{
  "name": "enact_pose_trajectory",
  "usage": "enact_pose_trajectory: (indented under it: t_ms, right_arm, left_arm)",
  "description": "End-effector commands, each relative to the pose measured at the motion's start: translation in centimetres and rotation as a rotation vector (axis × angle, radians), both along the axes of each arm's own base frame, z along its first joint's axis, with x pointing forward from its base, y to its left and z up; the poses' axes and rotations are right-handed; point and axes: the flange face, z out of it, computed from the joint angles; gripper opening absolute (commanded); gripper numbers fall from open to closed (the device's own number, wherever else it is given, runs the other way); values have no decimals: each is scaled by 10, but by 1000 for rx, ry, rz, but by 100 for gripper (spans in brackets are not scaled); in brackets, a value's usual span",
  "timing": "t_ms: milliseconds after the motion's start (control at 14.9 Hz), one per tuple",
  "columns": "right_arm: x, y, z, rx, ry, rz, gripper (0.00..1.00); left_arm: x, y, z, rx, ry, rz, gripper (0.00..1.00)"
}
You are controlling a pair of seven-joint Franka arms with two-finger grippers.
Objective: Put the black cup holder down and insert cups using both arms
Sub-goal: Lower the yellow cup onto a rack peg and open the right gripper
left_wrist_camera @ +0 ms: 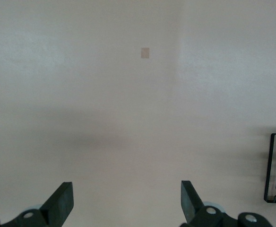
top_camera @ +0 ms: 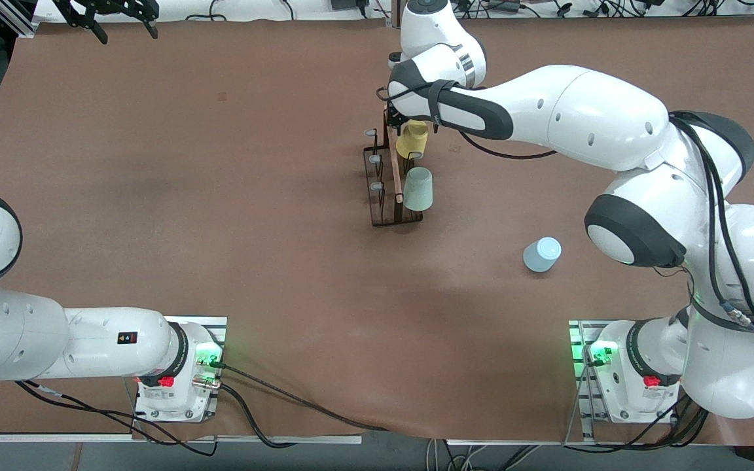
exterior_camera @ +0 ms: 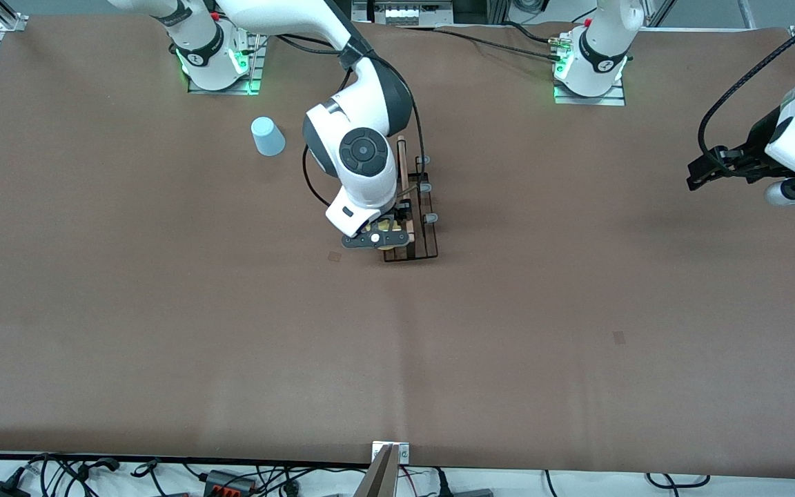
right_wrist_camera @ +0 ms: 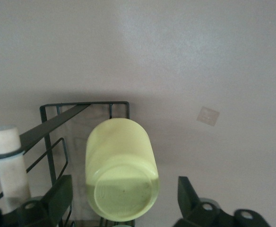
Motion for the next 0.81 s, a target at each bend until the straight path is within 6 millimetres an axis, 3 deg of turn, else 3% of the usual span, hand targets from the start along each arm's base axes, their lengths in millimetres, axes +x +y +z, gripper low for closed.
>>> enact_pose_trajectory:
  t_ms: [0, 134, 269, 470, 739]
  right_arm:
    - [-1, 0, 29, 26, -21, -5, 100]
    - [-2, -3, 49, 41, -30, -6, 100]
    - [3, -17, 49, 7, 1, -24, 100]
    - [13, -34, 80, 21, -30, -48, 100]
    - [33, -78, 126, 4, -70, -93, 100]
  left_arm:
    - [0, 0, 6, -21, 2, -19, 100]
    - [0, 0, 7, -22, 1, -18, 100]
    - [0, -1, 6, -31, 1, -17, 100]
    - [0, -1, 6, -31, 1, -18, 100]
    - [0, 0, 6, -31, 3, -17, 100]
